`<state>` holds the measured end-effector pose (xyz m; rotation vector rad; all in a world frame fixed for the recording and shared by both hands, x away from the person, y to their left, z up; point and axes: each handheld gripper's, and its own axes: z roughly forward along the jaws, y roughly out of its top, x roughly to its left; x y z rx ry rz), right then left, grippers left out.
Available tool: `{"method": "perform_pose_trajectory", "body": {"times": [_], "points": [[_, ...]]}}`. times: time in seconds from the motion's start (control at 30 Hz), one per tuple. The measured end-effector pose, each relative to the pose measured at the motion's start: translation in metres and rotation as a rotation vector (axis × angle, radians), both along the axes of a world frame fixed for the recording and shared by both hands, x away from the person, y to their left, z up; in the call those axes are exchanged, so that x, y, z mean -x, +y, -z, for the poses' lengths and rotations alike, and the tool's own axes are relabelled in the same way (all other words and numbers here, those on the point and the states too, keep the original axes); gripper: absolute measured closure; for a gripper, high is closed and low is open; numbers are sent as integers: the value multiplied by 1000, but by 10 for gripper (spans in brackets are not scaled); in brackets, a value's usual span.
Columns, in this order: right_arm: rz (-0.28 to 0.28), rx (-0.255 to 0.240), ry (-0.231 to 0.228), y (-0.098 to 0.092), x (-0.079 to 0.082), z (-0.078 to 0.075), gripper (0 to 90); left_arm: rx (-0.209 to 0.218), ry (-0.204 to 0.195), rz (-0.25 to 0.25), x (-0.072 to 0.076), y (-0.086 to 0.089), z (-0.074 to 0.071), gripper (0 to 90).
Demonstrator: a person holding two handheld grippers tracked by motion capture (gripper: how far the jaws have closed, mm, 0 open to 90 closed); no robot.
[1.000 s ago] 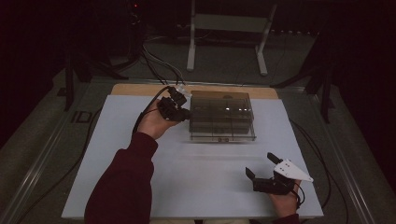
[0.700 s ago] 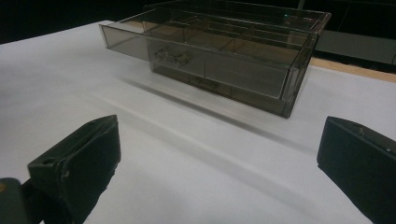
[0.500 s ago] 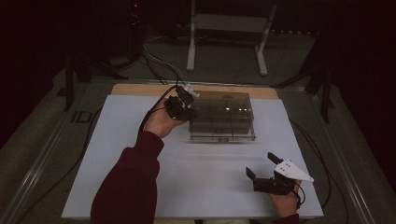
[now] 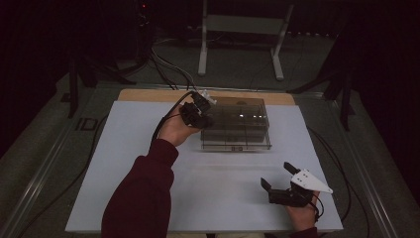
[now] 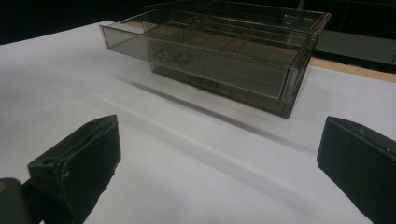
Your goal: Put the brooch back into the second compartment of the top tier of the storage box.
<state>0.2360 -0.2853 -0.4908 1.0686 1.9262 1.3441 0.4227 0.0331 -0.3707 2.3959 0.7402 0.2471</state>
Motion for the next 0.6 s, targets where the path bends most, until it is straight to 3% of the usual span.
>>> {"method": "perform_pose_trajectory", "body": {"times": [0.6], "points": [[0,-2,-1,0,0,0,0,-7,1,25,-1,-20,2,804]]}}
